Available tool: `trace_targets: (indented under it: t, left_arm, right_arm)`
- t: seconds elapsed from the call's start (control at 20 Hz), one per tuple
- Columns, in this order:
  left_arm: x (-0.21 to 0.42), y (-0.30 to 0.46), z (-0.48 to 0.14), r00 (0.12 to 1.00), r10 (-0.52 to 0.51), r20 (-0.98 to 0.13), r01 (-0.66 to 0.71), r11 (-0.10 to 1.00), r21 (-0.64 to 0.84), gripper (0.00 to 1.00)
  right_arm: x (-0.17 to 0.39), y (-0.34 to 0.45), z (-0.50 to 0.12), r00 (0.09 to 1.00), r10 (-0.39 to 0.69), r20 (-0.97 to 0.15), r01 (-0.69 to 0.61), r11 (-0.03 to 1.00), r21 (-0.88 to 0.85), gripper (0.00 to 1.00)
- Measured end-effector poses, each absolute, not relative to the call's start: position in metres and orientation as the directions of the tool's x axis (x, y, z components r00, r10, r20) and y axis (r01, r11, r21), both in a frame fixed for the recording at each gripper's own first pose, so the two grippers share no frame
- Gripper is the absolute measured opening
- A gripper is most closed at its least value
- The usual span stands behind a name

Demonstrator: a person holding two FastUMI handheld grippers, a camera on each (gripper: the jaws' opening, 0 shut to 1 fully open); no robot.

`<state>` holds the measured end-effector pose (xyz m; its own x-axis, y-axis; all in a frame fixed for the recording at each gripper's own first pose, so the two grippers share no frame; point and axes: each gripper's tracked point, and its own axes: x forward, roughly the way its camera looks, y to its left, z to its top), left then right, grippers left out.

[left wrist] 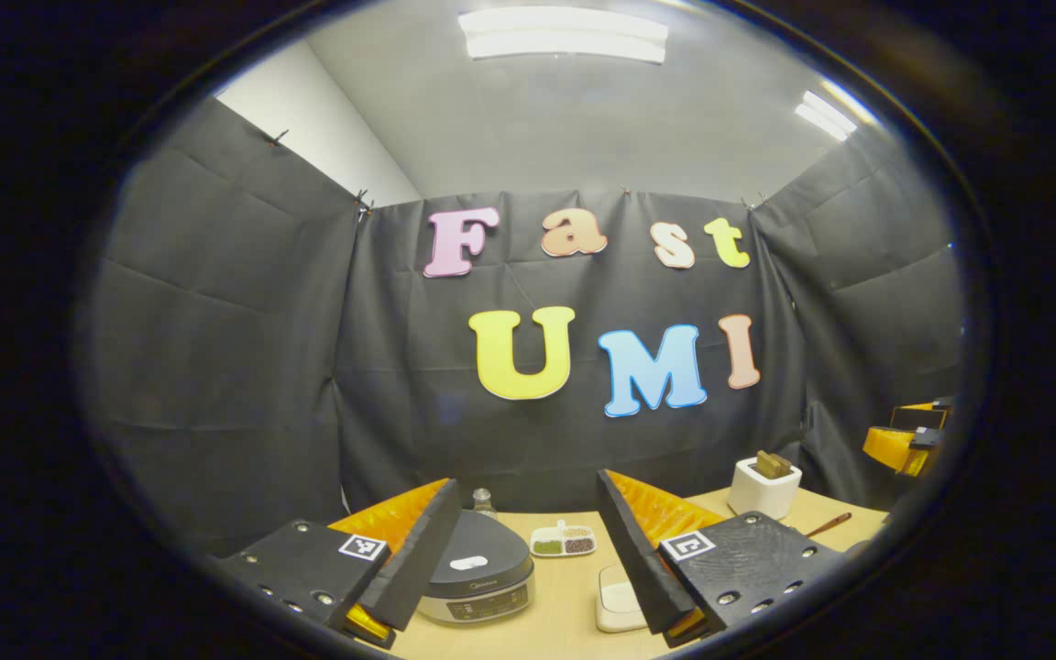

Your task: Close the left gripper, press the button to open the rice cooker; take a wooden spoon from the chopstick holder with the right hand, scoop a spoonful of rice and pour it into the rice cooker, then put the wooden spoon back into the chopstick holder.

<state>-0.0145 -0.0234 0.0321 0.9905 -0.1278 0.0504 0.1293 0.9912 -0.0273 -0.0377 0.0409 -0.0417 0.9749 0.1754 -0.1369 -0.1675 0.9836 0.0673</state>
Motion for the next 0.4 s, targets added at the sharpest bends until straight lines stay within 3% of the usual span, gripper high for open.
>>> trace_targets:
  t: [0.4]
  left_arm:
    - [-0.016,-0.008,0.039,0.992,-0.117,0.056,0.117,0.993,0.007,0.9]
  right_arm:
    - [-0.041,0.044,-0.037,0.977,0.173,-0.128,-0.167,0.984,0.061,0.98]
